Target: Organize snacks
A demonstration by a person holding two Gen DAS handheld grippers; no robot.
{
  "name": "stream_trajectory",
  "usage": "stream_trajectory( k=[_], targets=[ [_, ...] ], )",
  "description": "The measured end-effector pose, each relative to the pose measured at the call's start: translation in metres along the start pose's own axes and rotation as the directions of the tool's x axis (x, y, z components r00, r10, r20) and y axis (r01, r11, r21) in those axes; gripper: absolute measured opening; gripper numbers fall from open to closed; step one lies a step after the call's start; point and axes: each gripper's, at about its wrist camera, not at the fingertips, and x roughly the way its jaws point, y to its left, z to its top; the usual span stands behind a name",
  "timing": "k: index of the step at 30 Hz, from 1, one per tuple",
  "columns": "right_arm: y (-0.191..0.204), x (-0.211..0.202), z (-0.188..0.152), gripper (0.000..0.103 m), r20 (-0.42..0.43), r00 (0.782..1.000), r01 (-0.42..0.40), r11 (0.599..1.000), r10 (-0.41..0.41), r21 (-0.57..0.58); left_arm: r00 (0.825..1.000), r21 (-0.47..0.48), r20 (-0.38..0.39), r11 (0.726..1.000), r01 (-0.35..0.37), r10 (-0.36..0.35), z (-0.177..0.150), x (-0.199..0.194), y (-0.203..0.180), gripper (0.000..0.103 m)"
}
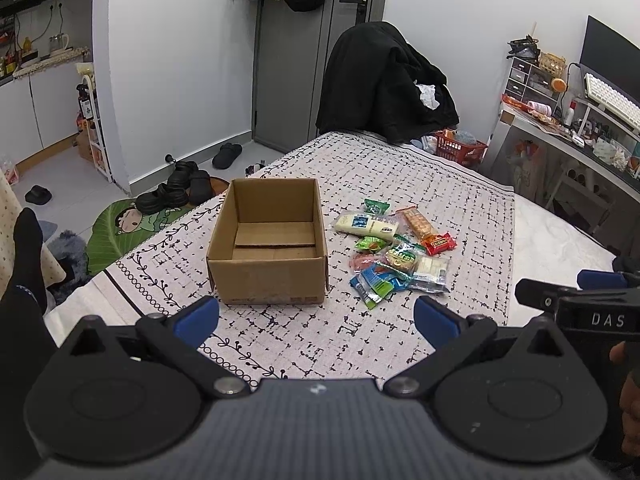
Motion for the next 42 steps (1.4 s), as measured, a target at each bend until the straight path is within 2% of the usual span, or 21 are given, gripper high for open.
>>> stream_trajectory(
  k=[8,14,29,35,36,40,42],
  targets=[
    [-0.004,0.005,0.004,0.103,0.004,1.0,-0.008,1.0,0.008,-0.022,1.0,0.0,-0.003,1.0,0.003,-0.003,0.006,0.009,-0.008,0.103],
    [-0.017,0.017,0.011,0.103,-0.022,0.999,-0.032,0.999,0.032,0.003,1.0,0.012,-0.007,1.0,0.012,-0.012,0.012,0.023,-0.019,0.103],
    [-0.065,0.066,0.021,0.102,-0.071,0.988,-0.122,0.98,0.135,0.157,0.996,-0.025,-0.061,0.998,0.059,-0.06,0.024,0.083,-0.045,0.101],
    [-0.083,0.097,0.025,0.1,-0.107,0.982,-0.13,0.963,0.158,0.235,0.993,-0.045,-0.096,0.997,0.061,-0.065,0.025,0.115,-0.054,0.091],
    [-0.085,0.102,0.026,0.097,-0.115,0.981,-0.125,0.963,0.155,0.237,0.992,-0.053,-0.105,0.997,0.061,-0.066,0.025,0.121,-0.055,0.088],
    [-0.092,0.124,0.028,0.096,-0.146,0.979,-0.1,0.96,0.142,0.263,0.987,-0.094,-0.144,0.994,0.056,-0.069,0.025,0.143,-0.054,0.078],
    [-0.096,0.135,0.027,0.096,-0.161,0.974,-0.108,0.953,0.158,0.282,0.983,-0.104,-0.167,0.993,0.056,-0.073,0.024,0.154,-0.054,0.077]
  ],
)
